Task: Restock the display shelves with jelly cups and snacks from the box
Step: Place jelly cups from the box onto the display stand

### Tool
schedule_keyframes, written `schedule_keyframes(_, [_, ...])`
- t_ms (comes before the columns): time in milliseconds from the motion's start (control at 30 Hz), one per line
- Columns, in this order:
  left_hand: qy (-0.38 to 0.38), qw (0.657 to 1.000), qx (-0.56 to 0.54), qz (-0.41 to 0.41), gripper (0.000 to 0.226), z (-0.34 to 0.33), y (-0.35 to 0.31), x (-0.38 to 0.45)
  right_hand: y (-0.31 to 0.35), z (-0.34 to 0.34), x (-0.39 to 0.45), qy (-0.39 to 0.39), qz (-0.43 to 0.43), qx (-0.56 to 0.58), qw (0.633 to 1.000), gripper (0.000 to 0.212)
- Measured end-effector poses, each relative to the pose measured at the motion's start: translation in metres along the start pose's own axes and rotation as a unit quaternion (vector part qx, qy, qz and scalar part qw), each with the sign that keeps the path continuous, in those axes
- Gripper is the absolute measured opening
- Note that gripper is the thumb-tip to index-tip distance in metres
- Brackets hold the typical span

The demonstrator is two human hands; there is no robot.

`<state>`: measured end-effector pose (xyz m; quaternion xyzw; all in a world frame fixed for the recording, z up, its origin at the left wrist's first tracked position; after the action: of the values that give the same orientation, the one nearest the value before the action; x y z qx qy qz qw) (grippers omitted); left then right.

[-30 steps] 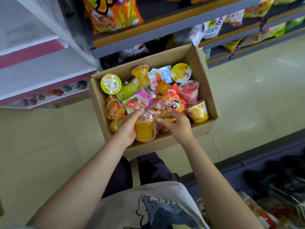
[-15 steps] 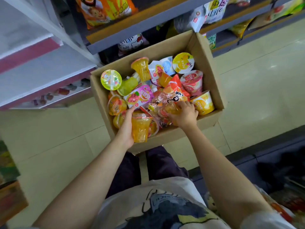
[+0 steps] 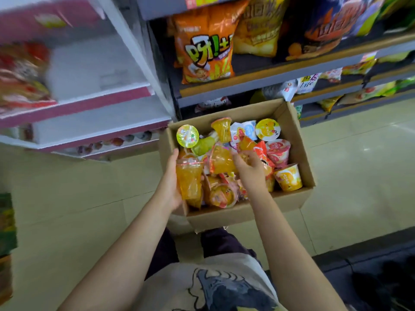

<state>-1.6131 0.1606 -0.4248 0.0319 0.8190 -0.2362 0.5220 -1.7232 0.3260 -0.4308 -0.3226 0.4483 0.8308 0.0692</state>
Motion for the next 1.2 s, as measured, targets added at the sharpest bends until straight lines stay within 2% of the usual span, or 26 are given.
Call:
schedule_keyframes(100, [0.04,0.999,0.009,-0.031,0.065,0.019,-0.052,-0.032,0.056,-0.03,-0.021,0.025,0.028,0.028,0.999,0.04])
schedule_keyframes(200, [0.076,0.992,-0.003,-0.099,0.059,0.05,-0.118,-0.067,0.117,-0.074,-0.05,0.062,0.08,0.061,0.993,0.04])
schedule_keyframes(267, [0.1,0.983,-0.016,-0.152,0.06,0.075,-0.165,-0.091,0.157,-0.111,-0.072,0.096,0.112,0.067,0.987,0.053])
schedule_keyframes(333, [0.117,0.972,-0.033,-0.2,0.071,0.102,-0.211,-0.116,0.196,-0.149,-0.098,0.123,0.144,0.064,0.98,0.072])
schedule_keyframes(400, [0.128,0.958,-0.051,-0.251,0.101,0.129,-0.257,-0.14,0.235,-0.188,-0.122,0.153,0.182,0.072,0.969,0.08])
schedule_keyframes(467, [0.138,0.942,-0.051,-0.303,0.122,0.152,-0.302,-0.163,0.274,-0.221,-0.147,0.184,0.23,0.043,0.955,0.082])
schedule_keyframes(600, [0.136,0.903,-0.059,-0.404,0.124,0.189,-0.383,-0.203,0.349,-0.281,-0.18,0.23,0.348,0.0,0.909,0.097])
schedule_keyframes(733, [0.116,0.86,-0.039,-0.495,0.085,0.219,-0.455,-0.232,0.415,-0.322,-0.194,0.176,0.404,-0.009,0.897,0.07])
schedule_keyframes(800, [0.072,0.842,-0.012,-0.535,0.085,0.234,-0.486,-0.238,0.444,-0.339,-0.188,0.139,0.422,0.001,0.896,0.077])
schedule_keyframes(933, [0.007,0.805,0.021,-0.593,0.084,0.26,-0.526,-0.235,0.488,-0.371,-0.169,0.063,0.448,-0.029,0.891,0.108])
schedule_keyframes(1033, [-0.03,0.791,0.037,-0.609,0.085,0.276,-0.542,-0.217,0.506,-0.398,-0.152,0.036,0.473,-0.08,0.877,0.104])
schedule_keyframes(1200, [-0.044,0.8,0.069,-0.595,0.086,0.299,-0.549,-0.192,0.508,-0.436,-0.129,0.028,0.505,-0.144,0.85,0.085])
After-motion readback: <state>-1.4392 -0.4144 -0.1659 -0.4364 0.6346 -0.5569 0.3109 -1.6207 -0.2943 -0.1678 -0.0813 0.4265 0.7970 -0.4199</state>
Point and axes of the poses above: each hand's wrist, its own x-axis towards the middle knuckle, its own z-axis out of the back of the hand, y = z × x, the point moved 3 cm from there along x, towards the middle knuckle, and after that the axes turned 14 degrees about -x, right-handed, at the moved point
